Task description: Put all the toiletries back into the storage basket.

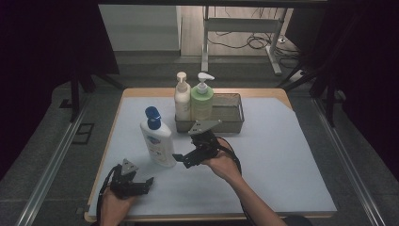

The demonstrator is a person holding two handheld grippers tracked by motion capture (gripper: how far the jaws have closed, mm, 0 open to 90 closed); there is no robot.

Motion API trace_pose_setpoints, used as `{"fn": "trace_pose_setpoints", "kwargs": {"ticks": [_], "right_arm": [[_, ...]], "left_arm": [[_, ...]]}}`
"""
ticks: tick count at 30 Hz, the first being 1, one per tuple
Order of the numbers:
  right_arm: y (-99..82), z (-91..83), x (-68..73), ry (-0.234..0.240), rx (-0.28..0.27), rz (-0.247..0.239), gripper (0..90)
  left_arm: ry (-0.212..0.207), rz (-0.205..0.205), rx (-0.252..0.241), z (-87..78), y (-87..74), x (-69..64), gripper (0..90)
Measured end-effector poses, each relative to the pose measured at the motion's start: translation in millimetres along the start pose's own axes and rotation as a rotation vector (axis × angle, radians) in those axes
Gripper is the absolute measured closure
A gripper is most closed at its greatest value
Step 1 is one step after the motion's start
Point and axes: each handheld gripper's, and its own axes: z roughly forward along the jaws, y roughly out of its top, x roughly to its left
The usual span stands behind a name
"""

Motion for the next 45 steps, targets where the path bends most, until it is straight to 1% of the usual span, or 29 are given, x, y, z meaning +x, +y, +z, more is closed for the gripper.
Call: {"fn": "trace_pose_setpoints", "kwargs": {"ticks": [4,11,14,17,18,22,27,30,31,32,33,35,36,40,43,44,45], "right_arm": [[7.2,6.5,2.5,0.006,-0.001,-0.007,0.0],[16.8,21.1,6.0,0.012,0.02,0.022,0.0],[20.3,26.9,7.3,0.017,0.024,0.055,0.0],[23.6,33.5,8.6,0.0,0.03,0.05,0.0],[24.7,35.7,9.1,0.001,0.037,0.054,0.0],[27.9,42.9,10.1,0.0,0.031,0.071,1.1],[29.8,51.0,11.1,-0.026,0.021,0.047,7.9],[31.1,56.4,13.0,-0.043,0.023,0.012,13.1],[31.1,56.4,13.0,-0.043,0.023,0.012,13.1],[31.5,57.5,13.7,-0.054,0.017,0.002,13.9],[32.4,60.1,15.0,-0.055,0.023,0.005,16.5],[33.3,62.6,16.0,-0.052,0.025,0.016,16.8],[33.5,64.0,16.3,-0.048,0.028,0.016,17.0],[34.7,71.1,18.3,-0.056,0.043,0.003,19.4],[34.8,74.1,19.1,-0.059,0.033,0.001,26.1],[34.8,74.1,19.1,-0.059,0.033,0.001,26.1],[34.2,75.1,19.7,-0.062,0.024,0.012,33.8]], "left_arm": [[-0.001,0.0,0.001,-0.1,0.0,0.1,13.0],[-0.001,-0.001,0.001,-0.1,0.1,0.1,13.0],[-0.001,0.0,0.0,0.0,0.1,0.1,13.0],[-0.001,0.0,0.0,0.0,0.1,0.1,13.0],[-0.002,-0.001,0.0,0.1,0.0,0.1,13.0],[-0.002,-0.001,0.0,0.1,0.1,0.2,13.0],[-0.002,0.0,0.001,0.0,0.1,0.2,13.0],[-0.002,0.0,0.001,0.0,0.2,0.2,13.0],[-0.002,0.0,0.0,0.1,0.1,0.2,13.0],[-0.003,0.0,0.001,0.0,0.2,0.3,13.0],[-0.002,-0.001,0.0,0.2,0.1,0.2,13.0],[-0.002,0.0,0.001,0.0,0.2,0.3,13.0],[-0.001,0.0,0.0,0.2,0.1,0.2,13.0],[-0.001,0.0,0.0,0.2,0.2,0.2,13.0],[-0.002,0.0,0.001,0.1,0.2,0.2,13.0],[-0.002,0.0,0.001,0.1,0.2,0.2,13.0],[-0.002,0.0,0.0,0.2,0.2,0.2,13.0]]}}
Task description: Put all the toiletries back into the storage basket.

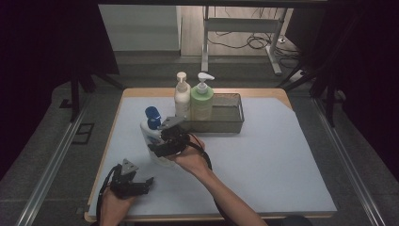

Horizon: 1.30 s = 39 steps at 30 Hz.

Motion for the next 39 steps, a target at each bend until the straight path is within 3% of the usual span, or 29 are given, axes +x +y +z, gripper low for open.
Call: {"fn": "trace_pose_setpoints", "kwargs": {"ticks": [8,19,39], "right_arm": [[-0.7,-2.3,2.6,-0.02,0.001,-0.019,38.7],[-0.8,-9.9,0.1,-0.019,0.019,0.011,39.9],[1.8,-59.1,-6.5,-0.047,0.02,-0.014,40.1]], "left_arm": [[0.0,0.001,0.001,-0.1,0.1,0.0,13.0],[0.001,0.001,0.002,-0.2,0.1,0.1,13.1],[0.0,-0.002,0.001,0.1,-0.2,0.5,12.7]]}}
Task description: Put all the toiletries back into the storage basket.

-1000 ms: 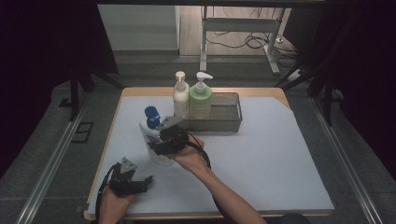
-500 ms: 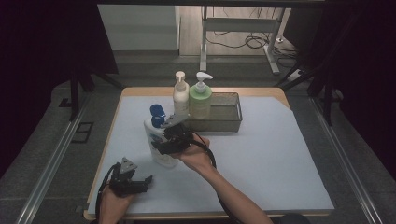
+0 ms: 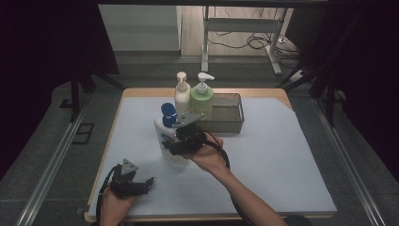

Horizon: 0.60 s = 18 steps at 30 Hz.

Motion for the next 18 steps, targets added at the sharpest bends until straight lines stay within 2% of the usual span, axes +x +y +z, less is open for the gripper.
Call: {"fn": "trace_pose_setpoints", "kwargs": {"ticks": [13,18], "right_arm": [[-7.7,-27.8,-16.6,-0.034,0.009,0.016,40.2],[-11.6,-38.2,-24.2,-0.05,0.005,0.036,40.2]], "left_arm": [[-0.012,-0.005,-0.004,-0.3,-0.2,0.7,11.8],[-0.01,0.0,-0.001,-0.2,-0.1,0.4,11.8]]}}
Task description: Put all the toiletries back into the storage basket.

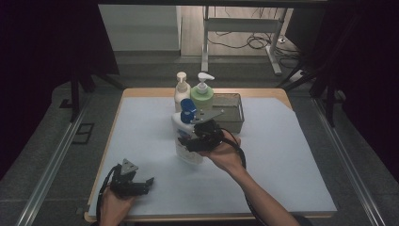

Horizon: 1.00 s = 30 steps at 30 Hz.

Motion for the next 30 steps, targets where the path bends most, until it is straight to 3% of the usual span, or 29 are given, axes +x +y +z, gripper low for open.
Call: {"fn": "trace_pose_setpoints", "kwargs": {"ticks": [20,30], "right_arm": [[-17.2,-41.9,-31.8,-0.08,0.0,0.05,40.3],[-29.8,-69.4,-54.4,-0.15,-0.004,0.09,40.4]], "left_arm": [[0.007,0.001,0.001,0.3,-0.1,-0.8,12.0],[0.008,0.001,0.002,0.2,0.0,-0.8,12.1]]}}
